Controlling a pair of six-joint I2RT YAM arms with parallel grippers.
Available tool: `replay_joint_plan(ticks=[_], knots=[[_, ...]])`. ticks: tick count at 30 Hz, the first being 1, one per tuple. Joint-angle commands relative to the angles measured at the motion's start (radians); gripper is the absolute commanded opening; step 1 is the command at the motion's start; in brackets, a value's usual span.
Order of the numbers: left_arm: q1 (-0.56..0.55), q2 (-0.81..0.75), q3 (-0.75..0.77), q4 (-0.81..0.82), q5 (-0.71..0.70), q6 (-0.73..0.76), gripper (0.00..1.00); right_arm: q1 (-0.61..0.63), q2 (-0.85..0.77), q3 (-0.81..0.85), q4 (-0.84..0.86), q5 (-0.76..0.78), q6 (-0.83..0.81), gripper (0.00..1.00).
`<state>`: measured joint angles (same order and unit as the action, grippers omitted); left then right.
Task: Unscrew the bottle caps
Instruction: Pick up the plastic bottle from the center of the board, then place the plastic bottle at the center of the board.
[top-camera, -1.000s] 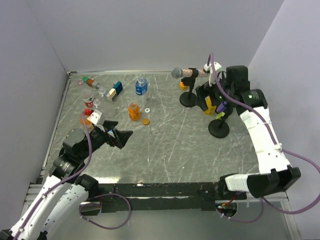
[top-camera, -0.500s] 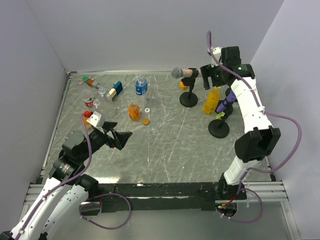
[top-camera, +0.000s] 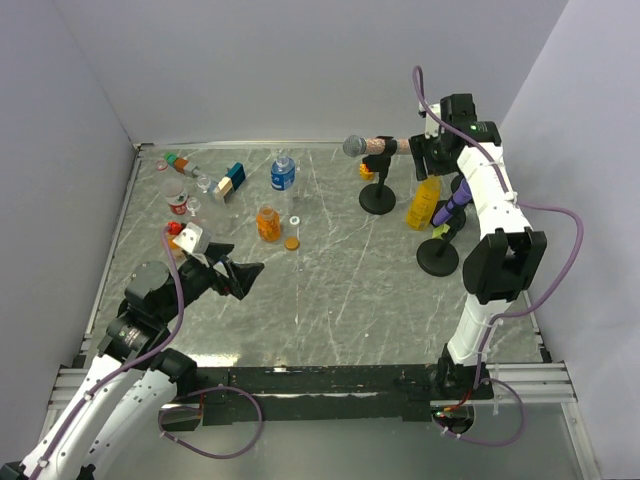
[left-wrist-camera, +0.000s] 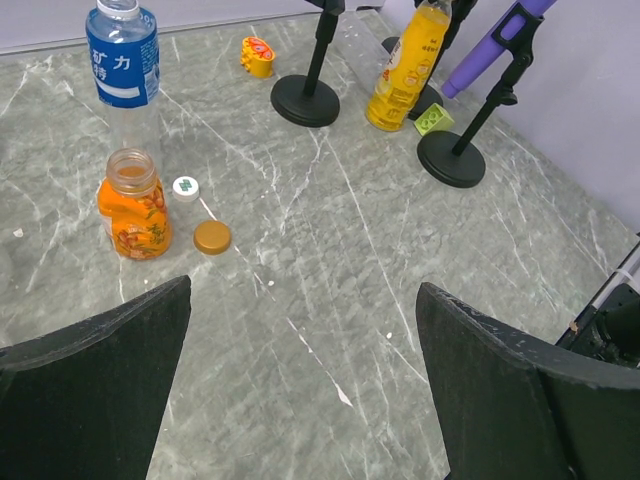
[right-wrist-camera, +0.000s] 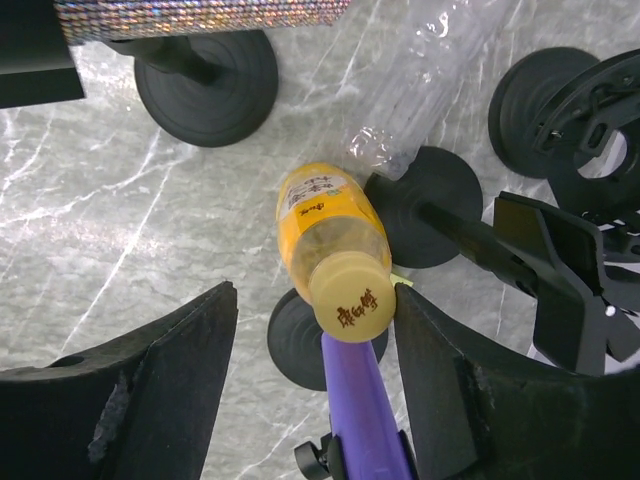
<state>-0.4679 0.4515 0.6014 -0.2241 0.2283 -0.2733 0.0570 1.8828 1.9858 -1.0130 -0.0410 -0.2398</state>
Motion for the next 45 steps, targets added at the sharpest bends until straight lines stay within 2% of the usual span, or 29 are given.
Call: replay_joint_plan(ticks=[1,6,10,14,19,23,27,32,39,45], knots=[[0.003,0.004,0.012,0.02,-0.01,0.017,0.97,-0.014,-0.002,0.036,-0.021,0.015,0.013,0.7],[0.005,0.009,0.012,0.022,-0.007,0.017,0.96,-0.022,-0.007,0.004,0.004,0.001,0.016,0.67],[0.003,0.009,0.012,0.022,-0.006,0.017,0.97,-0.023,0.009,0.019,0.004,-0.02,0.027,0.59],[0.003,0.006,0.011,0.023,-0.007,0.017,0.97,-0.025,0.021,0.03,0.005,-0.023,0.034,0.47],[0.003,0.01,0.011,0.022,-0.006,0.019,0.97,-0.025,0.015,0.018,0.014,-0.039,0.027,0.26],[0.003,0.012,0.011,0.023,0.0,0.019,0.97,-0.023,-0.056,-0.042,0.06,-0.106,0.011,0.16],[0.003,0.007,0.009,0.028,0.014,0.019,0.97,-0.008,-0.155,-0.108,0.068,-0.207,-0.009,0.12],[0.003,-0.005,0.006,0.034,0.019,0.014,0.97,0.052,-0.328,-0.274,0.088,-0.299,-0.052,0.1],[0.003,-0.03,-0.005,0.054,0.003,-0.027,0.97,0.257,-0.571,-0.542,0.109,-0.408,-0.125,0.09],[0.003,-0.06,-0.049,0.124,0.185,0.006,0.97,0.424,-0.694,-0.738,0.152,-0.497,-0.184,0.09]])
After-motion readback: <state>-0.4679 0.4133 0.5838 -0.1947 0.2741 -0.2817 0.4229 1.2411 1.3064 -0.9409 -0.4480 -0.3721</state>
